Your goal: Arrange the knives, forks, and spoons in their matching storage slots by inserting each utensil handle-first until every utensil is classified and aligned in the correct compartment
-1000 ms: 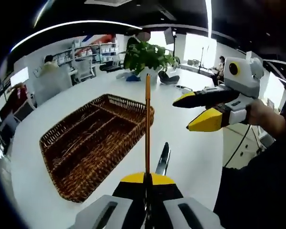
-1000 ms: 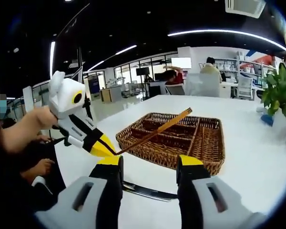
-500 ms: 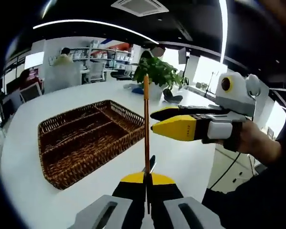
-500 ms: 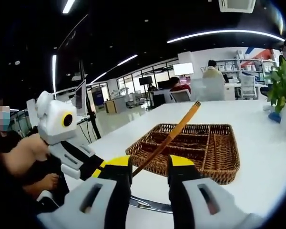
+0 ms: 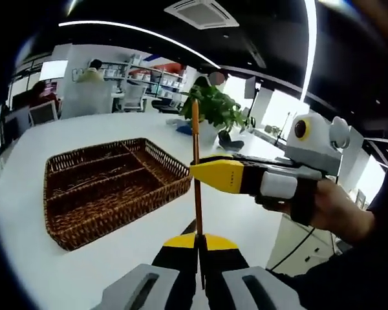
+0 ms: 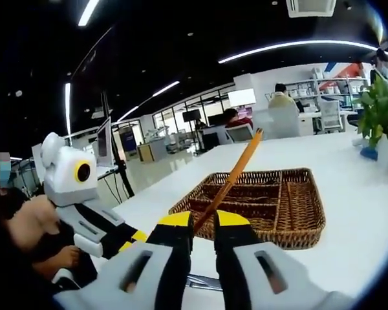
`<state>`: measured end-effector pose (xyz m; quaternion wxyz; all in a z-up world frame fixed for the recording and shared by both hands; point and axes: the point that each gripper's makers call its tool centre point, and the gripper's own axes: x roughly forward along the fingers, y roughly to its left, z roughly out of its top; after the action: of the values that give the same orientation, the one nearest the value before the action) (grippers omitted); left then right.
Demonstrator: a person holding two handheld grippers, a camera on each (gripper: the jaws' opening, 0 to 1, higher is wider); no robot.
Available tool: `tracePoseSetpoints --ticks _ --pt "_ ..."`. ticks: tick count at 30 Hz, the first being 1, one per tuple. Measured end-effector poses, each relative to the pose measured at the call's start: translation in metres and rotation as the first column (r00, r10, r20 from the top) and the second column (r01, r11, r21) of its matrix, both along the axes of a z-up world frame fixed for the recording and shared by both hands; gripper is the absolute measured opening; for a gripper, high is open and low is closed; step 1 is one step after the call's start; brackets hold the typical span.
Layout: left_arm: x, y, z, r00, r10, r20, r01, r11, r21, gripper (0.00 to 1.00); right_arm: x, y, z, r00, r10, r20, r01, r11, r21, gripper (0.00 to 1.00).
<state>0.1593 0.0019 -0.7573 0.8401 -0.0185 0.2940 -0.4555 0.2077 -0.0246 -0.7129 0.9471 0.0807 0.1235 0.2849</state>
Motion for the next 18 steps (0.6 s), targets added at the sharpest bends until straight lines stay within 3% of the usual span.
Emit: tracePoseSetpoints --ticks 4,10,17,18 --pt "-0.003 -0.003 0.002 1.000 -0.010 0.003 0.010 1.000 -0.004 0.00 0.000 -0.001 0.000 1.000 -0.007 -0.010 0.007 1.000 0.014 0.09" --pt "-0.009 -0.015 0.008 0.999 -0.042 0.029 0.043 0.999 -0.018 0.01 0.001 0.002 0.005 0.999 0.000 -0.034 0.003 0.996 0.093 0.06" --pt "-0.014 -0.026 0.006 0.997 -0.075 0.033 0.075 0.997 -0.021 0.00 -0.004 0.012 0.006 0.998 0.029 -0.049 -0.023 0.993 0.116 0.03" --pt "-0.014 -0.028 0.007 0.995 -0.088 0.041 0.089 0.996 -0.020 0.00 -0.005 0.013 0.005 0.999 0.029 -0.038 -0.025 0.996 0.089 0.03"
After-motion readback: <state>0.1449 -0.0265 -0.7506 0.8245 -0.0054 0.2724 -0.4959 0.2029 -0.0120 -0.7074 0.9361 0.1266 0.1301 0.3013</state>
